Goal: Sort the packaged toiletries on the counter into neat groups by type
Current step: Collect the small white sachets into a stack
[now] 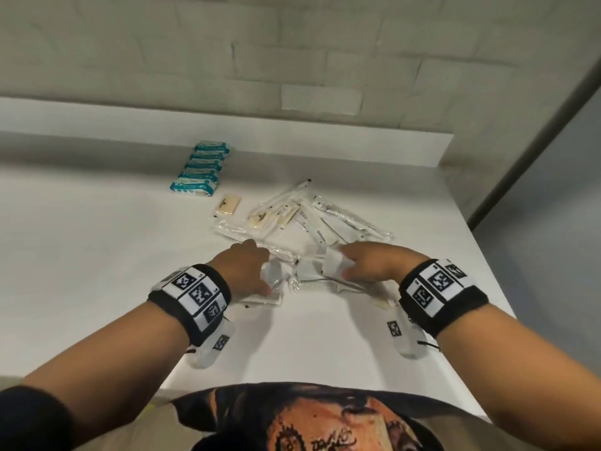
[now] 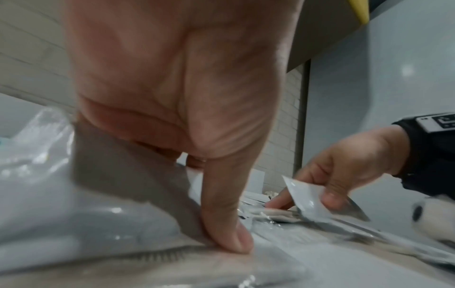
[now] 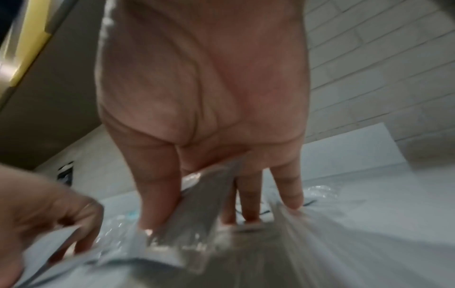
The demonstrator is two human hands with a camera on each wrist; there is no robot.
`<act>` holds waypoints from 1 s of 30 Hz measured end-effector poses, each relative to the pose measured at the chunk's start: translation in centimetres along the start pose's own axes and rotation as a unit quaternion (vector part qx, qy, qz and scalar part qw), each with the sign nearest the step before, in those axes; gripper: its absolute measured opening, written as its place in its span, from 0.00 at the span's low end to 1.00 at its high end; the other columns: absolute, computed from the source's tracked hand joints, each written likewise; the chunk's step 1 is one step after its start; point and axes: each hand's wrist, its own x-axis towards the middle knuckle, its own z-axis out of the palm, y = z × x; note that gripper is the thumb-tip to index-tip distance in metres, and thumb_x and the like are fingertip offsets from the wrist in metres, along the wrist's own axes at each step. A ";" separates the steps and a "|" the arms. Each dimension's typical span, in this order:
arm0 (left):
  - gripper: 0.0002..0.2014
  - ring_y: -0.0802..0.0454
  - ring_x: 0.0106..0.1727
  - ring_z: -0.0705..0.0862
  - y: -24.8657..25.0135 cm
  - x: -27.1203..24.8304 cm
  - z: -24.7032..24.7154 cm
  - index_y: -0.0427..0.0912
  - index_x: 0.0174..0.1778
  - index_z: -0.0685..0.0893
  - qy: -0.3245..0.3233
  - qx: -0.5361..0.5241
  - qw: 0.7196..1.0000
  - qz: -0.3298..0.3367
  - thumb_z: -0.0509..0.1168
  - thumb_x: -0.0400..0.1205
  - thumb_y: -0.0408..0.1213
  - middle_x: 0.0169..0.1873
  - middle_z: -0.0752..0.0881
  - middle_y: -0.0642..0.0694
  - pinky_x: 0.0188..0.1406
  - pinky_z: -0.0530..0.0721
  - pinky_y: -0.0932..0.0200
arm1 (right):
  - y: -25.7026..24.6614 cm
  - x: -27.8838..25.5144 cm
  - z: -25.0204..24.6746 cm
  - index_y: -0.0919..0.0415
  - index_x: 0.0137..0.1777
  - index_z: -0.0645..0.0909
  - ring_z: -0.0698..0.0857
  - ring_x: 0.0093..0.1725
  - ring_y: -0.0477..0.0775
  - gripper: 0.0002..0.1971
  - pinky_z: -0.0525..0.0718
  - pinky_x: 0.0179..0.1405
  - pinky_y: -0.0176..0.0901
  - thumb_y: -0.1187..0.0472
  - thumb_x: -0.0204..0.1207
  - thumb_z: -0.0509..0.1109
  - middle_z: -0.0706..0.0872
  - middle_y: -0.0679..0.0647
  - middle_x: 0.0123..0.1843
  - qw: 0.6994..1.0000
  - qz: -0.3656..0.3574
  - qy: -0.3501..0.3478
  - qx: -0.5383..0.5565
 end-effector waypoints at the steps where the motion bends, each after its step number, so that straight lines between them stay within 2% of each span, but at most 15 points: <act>1: 0.29 0.49 0.56 0.77 0.0 0.0 0.0 0.49 0.65 0.74 -0.002 -0.012 1.000 -0.010 0.74 0.71 0.54 0.59 0.76 0.47 0.52 0.76 0.56 | 0.1 0.0 0.1 0.52 0.69 0.75 0.82 0.58 0.56 0.20 0.81 0.59 0.50 0.55 0.77 0.66 0.84 0.51 0.61 1.000 -0.004 -0.022 -0.005; 4: 0.24 0.52 0.49 0.76 0.2 0.1 -0.1 0.50 0.57 0.71 -0.005 -0.048 0.998 -0.032 0.75 0.72 0.51 0.53 0.80 0.50 0.45 0.73 0.57 | 0.8 -0.2 -1.1 0.52 0.63 0.78 0.84 0.55 0.54 0.14 0.82 0.57 0.49 0.53 0.79 0.66 0.85 0.50 0.58 0.998 -0.024 -0.004 0.060; 5: 0.24 0.53 0.48 0.76 0.2 0.0 -0.2 0.50 0.56 0.71 -0.008 -0.060 0.997 -0.041 0.75 0.72 0.51 0.49 0.79 0.52 0.45 0.72 0.58 | 1.2 -0.3 -1.8 0.55 0.65 0.78 0.84 0.56 0.54 0.15 0.82 0.57 0.49 0.53 0.80 0.65 0.84 0.50 0.59 0.996 -0.023 0.036 0.085; 7: 0.23 0.53 0.48 0.75 0.5 -0.1 -0.3 0.50 0.59 0.72 -0.015 -0.073 0.996 -0.056 0.74 0.74 0.49 0.46 0.77 0.54 0.45 0.71 0.59 | 2.6 0.0 -2.9 0.59 0.67 0.76 0.82 0.54 0.54 0.17 0.78 0.49 0.45 0.55 0.81 0.64 0.83 0.53 0.59 0.983 0.014 0.131 0.129; 9: 0.25 0.52 0.50 0.76 1.0 -0.3 -0.6 0.48 0.65 0.74 -0.022 -0.067 0.995 -0.064 0.73 0.75 0.48 0.53 0.80 0.51 0.47 0.71 0.61 | 4.3 0.5 -3.5 0.60 0.66 0.76 0.80 0.50 0.55 0.17 0.73 0.44 0.42 0.54 0.80 0.66 0.83 0.55 0.56 0.971 0.062 0.182 0.144; 10: 0.25 0.51 0.52 0.77 1.2 -0.3 -0.7 0.47 0.66 0.75 -0.023 -0.065 0.995 -0.068 0.73 0.75 0.48 0.57 0.81 0.50 0.48 0.72 0.61 | 5.0 0.7 -3.6 0.60 0.65 0.76 0.79 0.49 0.54 0.17 0.72 0.44 0.41 0.54 0.79 0.67 0.83 0.54 0.54 0.971 0.080 0.182 0.132; 12: 0.25 0.50 0.53 0.79 1.4 0.0 -0.8 0.45 0.66 0.78 -0.034 -0.064 0.995 -0.073 0.72 0.74 0.46 0.59 0.83 0.48 0.48 0.73 0.61 | 5.9 0.7 -3.3 0.59 0.60 0.78 0.80 0.44 0.53 0.17 0.73 0.39 0.41 0.52 0.76 0.71 0.82 0.51 0.48 0.977 0.090 0.156 0.116; 14: 0.25 0.49 0.52 0.80 1.5 0.3 -0.7 0.44 0.64 0.79 -0.050 -0.056 0.994 -0.077 0.73 0.72 0.48 0.59 0.84 0.47 0.48 0.75 0.60 | 5.7 0.4 -2.7 0.58 0.56 0.79 0.82 0.39 0.50 0.15 0.78 0.35 0.41 0.52 0.73 0.75 0.85 0.51 0.45 0.982 0.068 0.112 0.136; 17: 0.28 0.47 0.59 0.80 1.6 0.3 -0.9 0.44 0.67 0.77 -0.057 -0.039 0.994 -0.089 0.72 0.72 0.50 0.65 0.81 0.45 0.52 0.76 0.58 | 4.7 0.4 -0.9 0.53 0.58 0.82 0.86 0.45 0.51 0.16 0.86 0.44 0.45 0.53 0.72 0.75 0.86 0.49 0.50 0.995 0.026 0.035 0.095; 20: 0.27 0.47 0.65 0.78 2.2 0.2 -1.5 0.45 0.72 0.74 -0.033 -0.052 0.995 -0.076 0.68 0.77 0.48 0.68 0.79 0.47 0.55 0.74 0.59 | 4.5 0.3 -1.1 0.52 0.59 0.82 0.83 0.54 0.54 0.15 0.82 0.56 0.50 0.52 0.73 0.74 0.84 0.48 0.55 0.995 -0.015 0.056 0.082; 23: 0.20 0.45 0.58 0.81 3.2 0.2 -2.4 0.43 0.64 0.77 0.003 -0.081 0.996 -0.034 0.66 0.79 0.48 0.63 0.83 0.44 0.50 0.76 0.56 | 5.1 0.9 -2.2 0.54 0.59 0.81 0.83 0.51 0.54 0.14 0.81 0.48 0.44 0.55 0.75 0.73 0.85 0.51 0.54 0.984 -0.003 0.099 0.145; 24: 0.19 0.45 0.58 0.81 3.7 0.2 -2.7 0.44 0.63 0.77 0.019 -0.080 0.996 -0.017 0.66 0.79 0.49 0.64 0.83 0.43 0.50 0.75 0.56 | 5.1 1.2 -2.3 0.53 0.61 0.80 0.83 0.52 0.53 0.15 0.80 0.48 0.44 0.54 0.75 0.72 0.85 0.52 0.57 0.984 0.006 0.100 0.145; 26: 0.23 0.46 0.62 0.80 4.9 0.2 -2.9 0.45 0.67 0.77 0.025 -0.070 0.997 0.023 0.67 0.79 0.52 0.65 0.82 0.45 0.54 0.75 0.57 | 4.7 1.7 -2.1 0.48 0.72 0.74 0.81 0.61 0.53 0.26 0.80 0.56 0.46 0.49 0.74 0.70 0.80 0.52 0.70 0.991 0.020 0.076 0.109; 28: 0.25 0.46 0.61 0.82 6.4 0.1 -2.7 0.44 0.64 0.81 -0.025 -0.038 0.995 0.084 0.65 0.79 0.58 0.60 0.84 0.47 0.57 0.79 0.55 | 4.1 1.6 -2.0 0.44 0.80 0.64 0.74 0.74 0.56 0.35 0.76 0.66 0.49 0.47 0.71 0.66 0.69 0.50 0.81 0.999 0.023 0.030 0.037; 30: 0.26 0.46 0.62 0.82 7.4 -0.1 -2.4 0.45 0.65 0.81 -0.089 0.013 0.988 0.129 0.62 0.80 0.60 0.60 0.84 0.48 0.61 0.80 0.49 | 3.7 0.9 -2.5 0.45 0.81 0.64 0.73 0.75 0.58 0.42 0.75 0.66 0.48 0.51 0.60 0.61 0.69 0.49 0.81 1.000 0.020 -0.013 -0.015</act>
